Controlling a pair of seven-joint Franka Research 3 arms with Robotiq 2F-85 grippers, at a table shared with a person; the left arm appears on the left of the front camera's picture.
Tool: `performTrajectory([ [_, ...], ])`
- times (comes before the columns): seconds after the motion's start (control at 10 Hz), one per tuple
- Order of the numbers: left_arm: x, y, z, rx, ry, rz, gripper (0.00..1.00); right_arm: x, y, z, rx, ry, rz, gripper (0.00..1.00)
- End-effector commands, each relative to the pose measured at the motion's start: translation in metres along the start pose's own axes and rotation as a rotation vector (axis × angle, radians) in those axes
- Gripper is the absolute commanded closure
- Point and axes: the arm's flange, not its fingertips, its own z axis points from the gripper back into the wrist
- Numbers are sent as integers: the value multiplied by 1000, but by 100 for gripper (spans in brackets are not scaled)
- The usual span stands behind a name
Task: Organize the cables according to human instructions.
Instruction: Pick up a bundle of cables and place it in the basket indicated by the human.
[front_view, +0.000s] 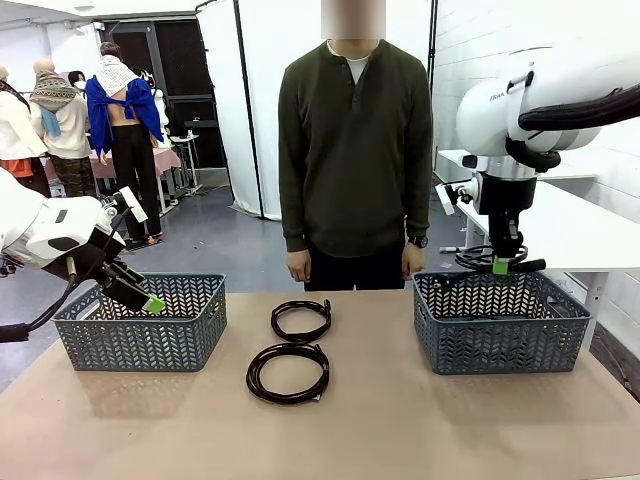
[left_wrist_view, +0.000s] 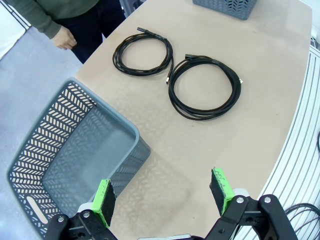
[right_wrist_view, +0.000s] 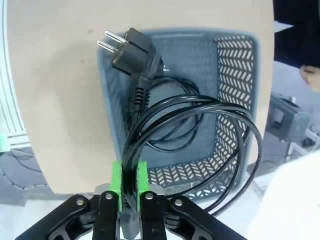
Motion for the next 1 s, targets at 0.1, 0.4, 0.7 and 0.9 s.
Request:
performTrajectory([
  [0.1,0,2,-1,-7,-12,7,0,-9,-17,-16,-48,39,3,100],
  [0.4,0,2,-1,-7,-12,7,0,-11,-32,-28,-41,17,8,100],
  [0.7,0,2,-1,-7,-12,7,0,-7,-40,-37,-32,-2,-11,100],
  [0.9,0,2,-1,-7,-12,7,0,-6,-44,-40,-30,-3,-16,100],
])
